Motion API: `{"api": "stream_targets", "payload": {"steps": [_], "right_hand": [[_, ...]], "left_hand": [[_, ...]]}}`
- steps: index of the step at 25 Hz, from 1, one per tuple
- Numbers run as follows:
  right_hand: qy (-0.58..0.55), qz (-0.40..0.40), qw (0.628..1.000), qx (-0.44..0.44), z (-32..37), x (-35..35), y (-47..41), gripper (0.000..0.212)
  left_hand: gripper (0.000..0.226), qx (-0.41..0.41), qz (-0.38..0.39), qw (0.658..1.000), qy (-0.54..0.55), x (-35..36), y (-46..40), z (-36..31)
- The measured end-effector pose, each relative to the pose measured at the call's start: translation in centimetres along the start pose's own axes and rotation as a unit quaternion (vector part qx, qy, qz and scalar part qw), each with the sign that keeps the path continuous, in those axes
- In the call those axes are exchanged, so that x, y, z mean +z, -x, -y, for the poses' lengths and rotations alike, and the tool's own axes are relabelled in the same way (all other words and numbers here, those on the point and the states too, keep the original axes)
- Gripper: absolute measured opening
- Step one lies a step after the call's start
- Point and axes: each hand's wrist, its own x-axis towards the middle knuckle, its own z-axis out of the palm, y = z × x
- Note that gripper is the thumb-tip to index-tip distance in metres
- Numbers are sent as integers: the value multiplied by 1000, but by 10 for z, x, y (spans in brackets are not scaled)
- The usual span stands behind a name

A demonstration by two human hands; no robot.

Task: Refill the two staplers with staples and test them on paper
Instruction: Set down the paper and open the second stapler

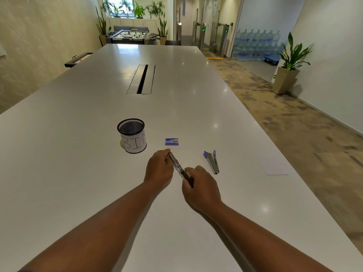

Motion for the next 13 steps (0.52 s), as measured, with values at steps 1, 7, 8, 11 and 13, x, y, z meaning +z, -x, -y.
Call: {"api": "stream_targets", "payload": {"steps": [1,7,8,11,13], "right_hand": [[11,5,1000,-12,1,1,1,14],[47,41,996,-62,3,-3,-1,19],[37,45,997,-58,4,-4,-2,21],[-3,106,994,10,2,-10,-16,32],[-29,189,980,48,-1,-17,-33,61]], "left_hand": [[32,10,2,1000,-16,0,0,0],[24,40,-1,998,-51,2,0,0],[29,42,3,998,-56,2,0,1],[43,48,10,997,-54,3,0,1],[46,60,4,997,-57,4,1,3]]}}
